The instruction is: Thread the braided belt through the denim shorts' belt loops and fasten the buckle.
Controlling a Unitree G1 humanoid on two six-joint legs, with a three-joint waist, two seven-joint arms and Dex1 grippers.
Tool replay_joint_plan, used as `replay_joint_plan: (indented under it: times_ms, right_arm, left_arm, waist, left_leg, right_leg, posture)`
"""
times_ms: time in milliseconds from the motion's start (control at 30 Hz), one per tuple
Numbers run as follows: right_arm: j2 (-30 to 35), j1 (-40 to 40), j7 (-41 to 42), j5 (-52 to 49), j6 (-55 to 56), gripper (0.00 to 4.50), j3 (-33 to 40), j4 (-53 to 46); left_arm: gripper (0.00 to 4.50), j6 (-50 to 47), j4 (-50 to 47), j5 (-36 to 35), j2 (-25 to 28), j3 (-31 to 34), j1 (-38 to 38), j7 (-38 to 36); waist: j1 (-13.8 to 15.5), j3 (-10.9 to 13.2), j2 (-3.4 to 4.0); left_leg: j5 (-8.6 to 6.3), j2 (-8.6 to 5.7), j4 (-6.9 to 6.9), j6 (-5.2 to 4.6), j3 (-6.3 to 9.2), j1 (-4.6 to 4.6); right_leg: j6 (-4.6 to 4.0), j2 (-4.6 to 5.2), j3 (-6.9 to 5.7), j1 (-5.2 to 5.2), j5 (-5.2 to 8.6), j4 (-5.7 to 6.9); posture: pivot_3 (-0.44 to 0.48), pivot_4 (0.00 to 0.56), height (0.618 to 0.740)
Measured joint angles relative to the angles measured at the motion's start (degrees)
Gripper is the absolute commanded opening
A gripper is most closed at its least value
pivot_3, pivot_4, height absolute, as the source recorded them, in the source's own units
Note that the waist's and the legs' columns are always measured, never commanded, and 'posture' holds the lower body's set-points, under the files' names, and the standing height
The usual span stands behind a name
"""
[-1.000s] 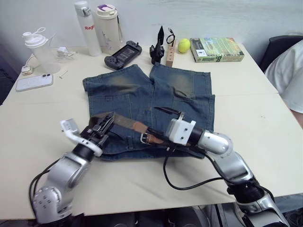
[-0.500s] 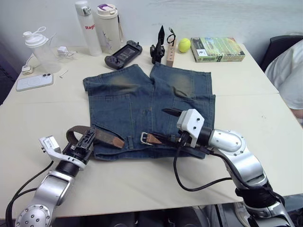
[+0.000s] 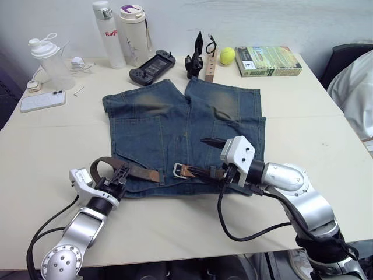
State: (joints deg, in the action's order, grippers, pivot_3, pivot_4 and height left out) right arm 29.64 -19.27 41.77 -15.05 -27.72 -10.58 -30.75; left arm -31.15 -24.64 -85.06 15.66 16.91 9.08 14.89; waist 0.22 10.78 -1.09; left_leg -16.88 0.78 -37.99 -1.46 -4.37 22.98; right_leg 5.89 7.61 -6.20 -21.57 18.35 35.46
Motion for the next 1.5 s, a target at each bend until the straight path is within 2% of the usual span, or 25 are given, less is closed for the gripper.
replay_joint_plan:
  times_ms: [200,367,467,600,733,833,1000,1233,1500]
  right_arm:
    - [1.01,0.06,-0.37,-0.83,-1.09,4.40,2.05,-0.71]
    - [1.28,0.45,-0.66,-0.78,-1.17,4.40,2.10,-0.71]
    - [2.01,0.46,-0.62,-0.67,-1.19,4.40,2.05,-0.72]
    - [3.97,0.99,0.88,0.96,0.58,4.40,0.03,-0.71]
    - [6.16,2.63,2.73,6.76,8.50,4.40,-4.85,0.28]
    - [8.28,3.48,2.31,16.22,21.78,4.40,-8.97,5.23]
    - [8.53,5.72,0.48,22.73,35.54,4.40,-9.40,10.64]
    - [10.12,8.82,1.06,24.46,41.60,4.40,-9.14,11.36]
    - [6.11,7.73,-1.46,28.73,41.47,4.40,-9.19,13.03]
  left_arm:
    - [0.00,-0.12,0.34,1.57,-1.58,-0.28,0.01,0.47]
    - [0.00,-1.52,-0.17,3.73,-1.70,-3.10,0.44,0.25]
    - [0.00,-3.54,-0.18,5.35,0.28,-4.87,0.11,-1.41]
    - [0.00,-8.85,0.41,9.25,5.50,-9.66,-4.16,-6.93]
    - [0.00,-12.34,2.04,12.26,8.57,-12.08,-7.66,-13.29]
    - [0.00,-14.13,4.79,14.39,10.15,-12.68,-11.06,-17.76]
    - [0.00,-16.24,7.15,16.42,10.65,-12.48,-13.51,-21.26]
    - [0.00,-18.35,7.49,18.03,10.47,-12.05,-14.80,-22.61]
    - [0.00,-20.12,7.43,18.52,9.43,-10.79,-14.86,-22.76]
  waist:
    - [0.15,0.00,0.00]
    - [0.48,0.00,0.00]
    - [0.86,0.00,0.00]
    - [1.43,0.02,0.04]
    - [1.13,0.04,0.08]
    - [1.28,0.05,0.11]
    - [1.27,0.06,0.11]
    - [1.30,0.06,0.11]
    - [1.31,0.06,0.12]
  left_leg:
    - [-0.01,0.00,0.00,-0.01,0.00,0.00]
    - [-0.02,0.00,0.00,-0.01,0.00,0.01]
    - [-0.03,0.00,0.00,0.01,0.00,0.00]
    - [-0.04,-0.08,0.00,0.01,0.04,0.05]
    - [-0.06,-0.05,0.01,0.03,0.02,0.05]
    - [-0.01,-0.07,0.00,0.06,0.02,0.05]
    - [0.08,-0.10,-0.02,0.03,0.03,0.04]
    - [0.09,-0.09,-0.03,0.05,0.07,0.03]
    - [0.10,-0.07,-0.03,0.07,0.09,0.03]
  right_leg:
    - [0.00,0.01,-0.01,0.00,0.00,0.00]
    - [0.00,0.01,-0.01,0.00,0.00,-0.02]
    - [0.00,0.01,-0.01,0.00,0.00,-0.01]
    - [0.00,0.04,-0.08,-0.01,0.00,-0.02]
    - [0.01,-0.03,-0.08,-0.02,-0.01,-0.05]
    - [0.01,-0.10,-0.15,-0.02,-0.01,-0.01]
    - [0.04,-0.10,-0.14,0.00,-0.02,0.02]
    - [0.04,-0.06,-0.13,0.03,-0.02,0.01]
    - [0.04,-0.05,-0.14,0.04,-0.02,0.02]
  posture:
    - [0.000,0.150,0.720]
    - [0.000,0.150,0.720]
    - [0.000,0.150,0.720]
    - [0.000,0.150,0.720]
    - [0.000,0.150,0.720]
    - [0.000,0.150,0.720]
    - [0.000,0.150,0.720]
    - [0.000,0.150,0.720]
    - [0.000,0.150,0.720]
